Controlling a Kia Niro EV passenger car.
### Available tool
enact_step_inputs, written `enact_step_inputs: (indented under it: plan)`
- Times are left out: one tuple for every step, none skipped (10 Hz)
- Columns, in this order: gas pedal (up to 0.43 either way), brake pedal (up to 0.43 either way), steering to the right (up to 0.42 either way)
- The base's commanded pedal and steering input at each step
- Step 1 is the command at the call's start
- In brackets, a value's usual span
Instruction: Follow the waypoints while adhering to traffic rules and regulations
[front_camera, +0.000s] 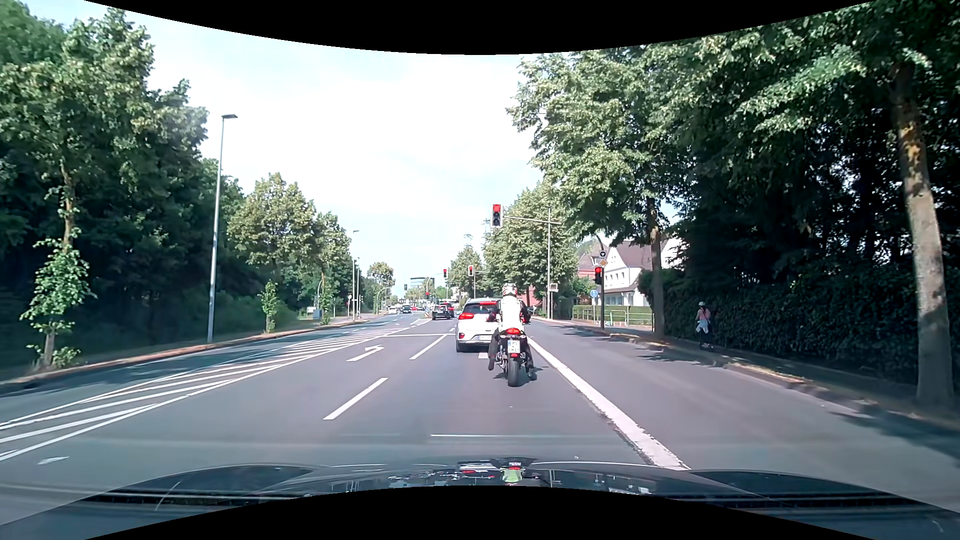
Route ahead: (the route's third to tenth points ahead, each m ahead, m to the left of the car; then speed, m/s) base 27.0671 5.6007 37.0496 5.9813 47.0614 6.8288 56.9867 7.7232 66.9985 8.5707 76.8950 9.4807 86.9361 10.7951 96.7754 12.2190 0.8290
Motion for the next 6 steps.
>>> enact_step_inputs:
  plan:
    - [0.0, 0.0, 0.003]
    - [0.0, 0.0, 0.003]
    - [0.0, 0.0, 0.003]
    - [0.0, 0.0, 0.003]
    - [0.0, 0.0, 0.003]
    - [0.0, 0.0, 0.003]
